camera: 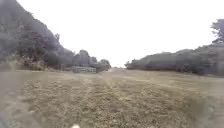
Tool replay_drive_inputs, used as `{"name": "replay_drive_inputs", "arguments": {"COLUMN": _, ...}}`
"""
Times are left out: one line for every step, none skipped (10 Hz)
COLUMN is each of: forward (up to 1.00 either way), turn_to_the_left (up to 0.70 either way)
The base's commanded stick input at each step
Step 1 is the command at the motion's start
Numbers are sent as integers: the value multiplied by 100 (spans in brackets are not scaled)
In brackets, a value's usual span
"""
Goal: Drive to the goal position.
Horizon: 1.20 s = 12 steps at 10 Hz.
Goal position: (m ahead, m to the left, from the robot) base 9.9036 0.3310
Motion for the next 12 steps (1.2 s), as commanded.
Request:
{"name": "replay_drive_inputs", "arguments": {"forward": 60, "turn_to_the_left": 0}}
{"name": "replay_drive_inputs", "arguments": {"forward": 60, "turn_to_the_left": 0}}
{"name": "replay_drive_inputs", "arguments": {"forward": 60, "turn_to_the_left": 0}}
{"name": "replay_drive_inputs", "arguments": {"forward": 60, "turn_to_the_left": 0}}
{"name": "replay_drive_inputs", "arguments": {"forward": 60, "turn_to_the_left": 0}}
{"name": "replay_drive_inputs", "arguments": {"forward": 60, "turn_to_the_left": 0}}
{"name": "replay_drive_inputs", "arguments": {"forward": 60, "turn_to_the_left": 0}}
{"name": "replay_drive_inputs", "arguments": {"forward": 60, "turn_to_the_left": 0}}
{"name": "replay_drive_inputs", "arguments": {"forward": 60, "turn_to_the_left": 0}}
{"name": "replay_drive_inputs", "arguments": {"forward": 60, "turn_to_the_left": 0}}
{"name": "replay_drive_inputs", "arguments": {"forward": 60, "turn_to_the_left": 0}}
{"name": "replay_drive_inputs", "arguments": {"forward": 60, "turn_to_the_left": 0}}
